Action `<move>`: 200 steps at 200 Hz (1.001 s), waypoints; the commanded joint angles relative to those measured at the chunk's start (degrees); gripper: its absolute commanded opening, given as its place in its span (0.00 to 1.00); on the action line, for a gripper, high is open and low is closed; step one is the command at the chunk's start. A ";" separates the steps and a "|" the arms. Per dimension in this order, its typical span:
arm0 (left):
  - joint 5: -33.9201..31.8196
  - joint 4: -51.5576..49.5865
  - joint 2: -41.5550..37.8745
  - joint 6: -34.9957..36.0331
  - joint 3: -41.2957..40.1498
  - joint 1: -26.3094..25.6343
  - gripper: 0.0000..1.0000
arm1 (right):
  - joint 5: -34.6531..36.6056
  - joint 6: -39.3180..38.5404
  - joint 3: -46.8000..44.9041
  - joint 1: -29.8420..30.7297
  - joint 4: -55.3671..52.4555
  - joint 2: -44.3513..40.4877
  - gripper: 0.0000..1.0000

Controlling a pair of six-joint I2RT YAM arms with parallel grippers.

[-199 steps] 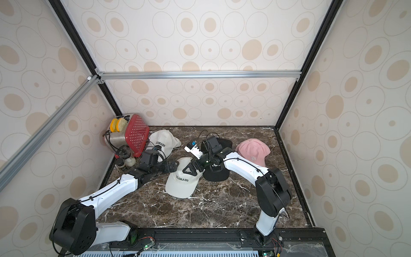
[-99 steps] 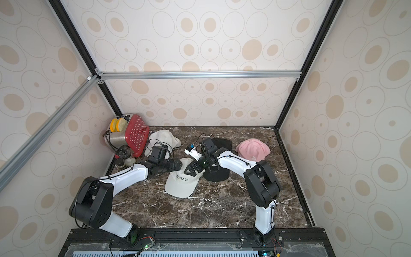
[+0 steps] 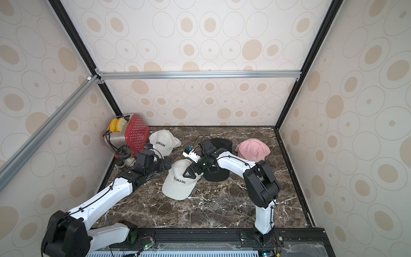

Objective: Stack the baseball caps by color
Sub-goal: Place the baseball cap on the baseball cap, then move the baseball cap to the center of the board.

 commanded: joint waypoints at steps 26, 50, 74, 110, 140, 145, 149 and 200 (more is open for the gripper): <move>0.45 0.63 1.97 -0.46 1.01 0.31 0.99 | 1.28 -2.38 2.65 0.48 -4.63 0.41 1.00; -2.04 0.16 2.15 -2.70 0.45 0.42 0.99 | 11.88 3.36 1.37 0.23 -1.11 -2.99 1.00; -10.98 -4.69 0.38 -5.70 -0.02 0.50 0.99 | 15.40 6.23 1.71 0.04 -0.19 -3.63 1.00; -19.73 -10.78 -2.92 -9.63 -2.38 0.57 0.99 | 26.25 10.21 3.58 -0.76 0.67 -3.10 1.00; -22.25 -12.64 -3.65 -10.85 -4.89 0.54 0.99 | 38.73 5.43 9.15 -0.81 -2.29 1.55 1.00; -22.49 -13.00 -3.47 -10.97 -5.13 0.57 0.99 | 38.94 4.40 10.73 -0.82 -3.47 2.76 1.00; -22.80 -13.35 -3.31 -11.11 -5.35 0.58 0.99 | 38.91 3.87 12.05 -0.78 -4.46 3.78 1.00; -25.29 -15.29 -4.26 -12.04 -8.24 0.54 0.99 | 31.16 -3.24 23.04 -0.56 -8.32 13.94 0.99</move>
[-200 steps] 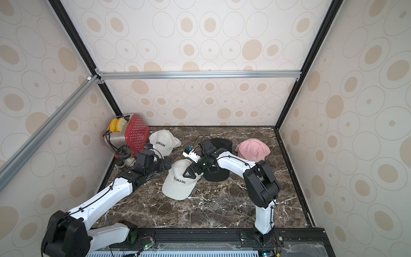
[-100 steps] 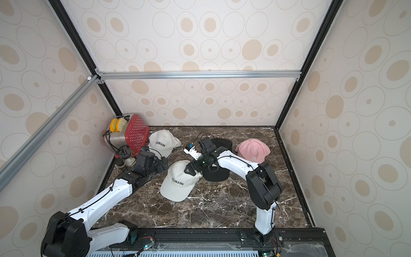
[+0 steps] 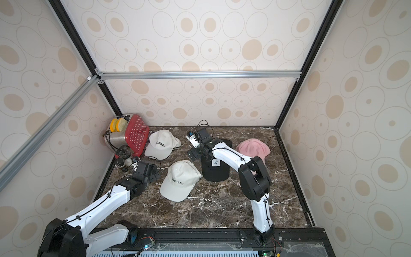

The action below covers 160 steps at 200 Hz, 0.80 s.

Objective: Stack the baseball caps by color
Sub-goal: Move the baseball cap to the center of the board.

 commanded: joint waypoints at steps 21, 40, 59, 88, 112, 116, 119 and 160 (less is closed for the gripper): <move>-1.56 -2.26 -2.94 -3.15 -2.50 0.32 0.99 | -6.37 -8.46 4.50 1.02 -4.02 5.17 0.98; -1.69 -2.35 -4.13 -3.85 -3.51 0.32 0.99 | -7.56 -11.84 5.70 1.87 -4.36 6.81 0.98; -1.90 -2.42 -4.55 -4.52 -4.07 0.32 0.99 | -9.09 -14.61 8.30 2.32 -7.00 8.90 0.97; -2.90 -2.79 -4.62 -4.88 -3.86 0.31 0.99 | -12.66 -18.08 11.02 3.47 -9.60 10.85 0.96; -4.57 -2.85 -5.53 -4.58 -3.55 0.26 0.99 | -14.53 -19.45 12.22 4.82 -9.92 11.63 0.96; -5.08 -2.87 -5.79 -4.58 -3.51 0.27 0.99 | -14.68 -19.48 12.38 4.96 -9.79 11.69 0.96; -5.29 -2.83 -6.00 -4.51 -3.42 0.31 0.99 | -14.74 -19.49 12.57 5.08 -9.73 11.79 0.96; -6.62 1.13 -7.27 -2.66 -2.81 0.32 0.99 | -17.06 -19.44 18.62 5.97 -11.72 15.37 0.95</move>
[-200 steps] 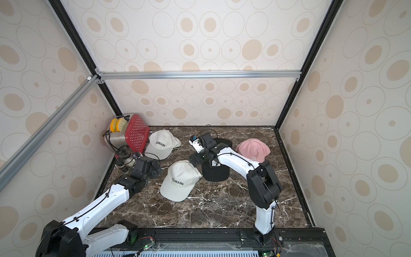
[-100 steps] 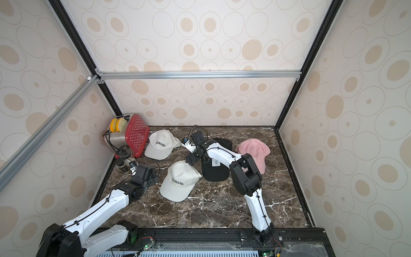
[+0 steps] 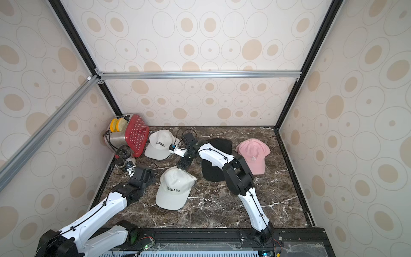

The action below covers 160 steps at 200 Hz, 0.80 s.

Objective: Stack the baseball caps by color
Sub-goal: Move the baseball cap to the center of the board, then pick up the baseball cap from the center of the board.

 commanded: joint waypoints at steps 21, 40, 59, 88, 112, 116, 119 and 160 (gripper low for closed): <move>-2.09 5.38 0.83 3.02 2.76 0.25 0.99 | -4.57 0.73 6.58 0.46 -2.78 3.68 0.95; -1.53 7.26 3.32 4.18 5.30 0.30 0.99 | -1.29 2.94 8.50 0.46 -2.85 3.66 0.95; -0.10 8.40 6.02 4.87 7.80 0.40 0.99 | 6.29 4.84 8.71 0.33 -2.88 1.89 0.96; 1.04 10.53 8.56 5.79 9.70 0.41 0.99 | 17.63 8.85 4.77 -0.07 -2.34 -4.37 0.97; 4.41 13.83 10.34 5.99 10.12 2.50 0.99 | 21.10 15.29 -5.40 -1.22 2.87 -13.50 0.98; 5.71 14.34 10.73 5.80 10.19 3.20 0.99 | 21.43 16.41 -8.08 -1.34 4.77 -15.58 0.99; 6.46 14.72 11.02 5.59 10.24 3.79 0.99 | 21.84 17.42 -10.19 -1.44 6.45 -17.45 0.99; 8.30 17.72 15.07 4.92 13.15 5.88 0.99 | 23.47 29.28 -37.72 -4.68 29.27 -38.89 1.00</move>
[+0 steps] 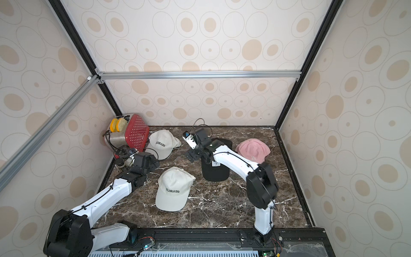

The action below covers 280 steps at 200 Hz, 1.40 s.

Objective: Stack the baseball caps by color
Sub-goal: Pick up the baseball cap from the center of the board.

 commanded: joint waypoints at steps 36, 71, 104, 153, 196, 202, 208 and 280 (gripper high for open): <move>0.78 3.94 5.15 -6.65 5.10 1.57 0.99 | 7.99 12.98 -21.34 -4.30 14.26 -19.89 1.00; 3.05 4.13 8.60 -11.21 6.84 2.27 0.99 | 1.47 20.20 -33.99 -10.07 19.63 -30.09 1.00; 4.72 4.18 12.71 -10.20 8.40 3.34 0.99 | -3.09 18.66 -37.24 -11.27 16.39 -33.72 1.00; 20.24 10.45 21.94 -11.01 8.73 9.31 0.87 | -2.05 19.47 -40.68 -11.27 12.35 -37.37 1.00; 15.68 17.91 26.96 -11.12 8.84 9.31 0.76 | -1.33 19.38 -41.01 -11.27 10.80 -38.98 1.00; 15.49 18.94 27.68 -11.24 8.84 9.31 0.75 | -1.31 19.42 -40.98 -11.27 10.71 -39.00 1.00; 15.27 19.43 28.41 -11.62 8.97 9.31 0.74 | -1.35 19.38 -40.84 -11.27 10.69 -39.03 1.00; 11.33 30.51 34.88 -15.07 7.82 9.56 0.64 | -0.17 18.63 -40.85 -11.27 8.32 -40.38 1.00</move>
